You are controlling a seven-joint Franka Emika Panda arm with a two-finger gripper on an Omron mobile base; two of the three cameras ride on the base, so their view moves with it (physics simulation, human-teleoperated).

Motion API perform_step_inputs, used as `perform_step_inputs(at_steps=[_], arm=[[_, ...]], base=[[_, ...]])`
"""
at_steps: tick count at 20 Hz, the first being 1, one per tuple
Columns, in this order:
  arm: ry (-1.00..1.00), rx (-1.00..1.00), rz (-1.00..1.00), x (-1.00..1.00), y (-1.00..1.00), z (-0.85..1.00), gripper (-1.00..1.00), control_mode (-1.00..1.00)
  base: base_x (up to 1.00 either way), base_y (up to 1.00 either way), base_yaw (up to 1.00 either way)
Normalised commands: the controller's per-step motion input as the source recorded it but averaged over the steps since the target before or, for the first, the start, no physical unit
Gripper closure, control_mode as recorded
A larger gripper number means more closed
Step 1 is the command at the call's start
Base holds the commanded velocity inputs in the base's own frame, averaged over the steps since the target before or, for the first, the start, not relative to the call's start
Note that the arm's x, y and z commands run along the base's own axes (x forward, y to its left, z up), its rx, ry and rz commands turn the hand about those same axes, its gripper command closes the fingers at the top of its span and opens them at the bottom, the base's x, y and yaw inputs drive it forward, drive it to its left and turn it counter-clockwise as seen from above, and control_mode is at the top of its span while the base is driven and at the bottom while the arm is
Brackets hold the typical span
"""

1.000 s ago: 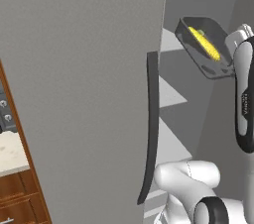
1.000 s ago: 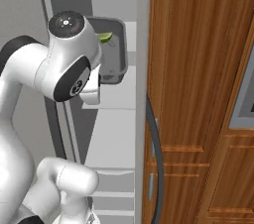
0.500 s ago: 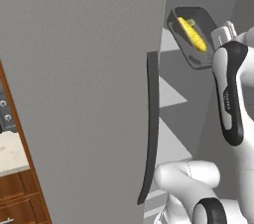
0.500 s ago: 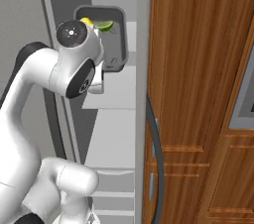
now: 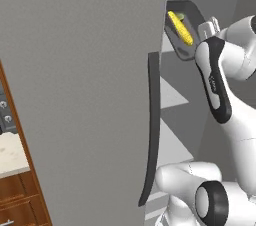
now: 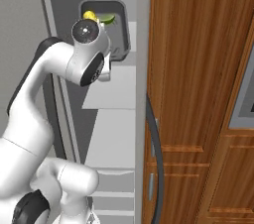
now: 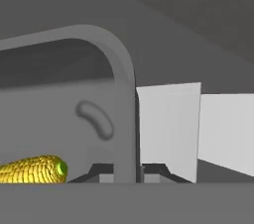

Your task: Take the lemon wedge and corn out of the freezer and place them in the tupperware container on the counter. Then put the tupperware containing the vegetables back in the freezer.

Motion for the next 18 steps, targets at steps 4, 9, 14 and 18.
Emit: perform_step_inputs(at_steps=[4, 9, 14, 18], arm=[[0.00, 0.00, 0.08, 0.66, 0.13, 0.15, 1.00, -1.00], [0.00, 0.00, 0.07, 0.65, 0.14, 0.15, 1.00, -1.00], [-0.02, 0.00, 0.05, 0.67, 0.17, 0.10, 1.00, -1.00], [-0.02, 0.00, 0.03, 0.56, 0.09, 0.00, 1.00, -1.00]], base=[[0.00, 0.00, 0.00], [0.00, 0.00, 0.00], [0.00, 0.00, 0.00], [0.00, 0.00, 0.00]])
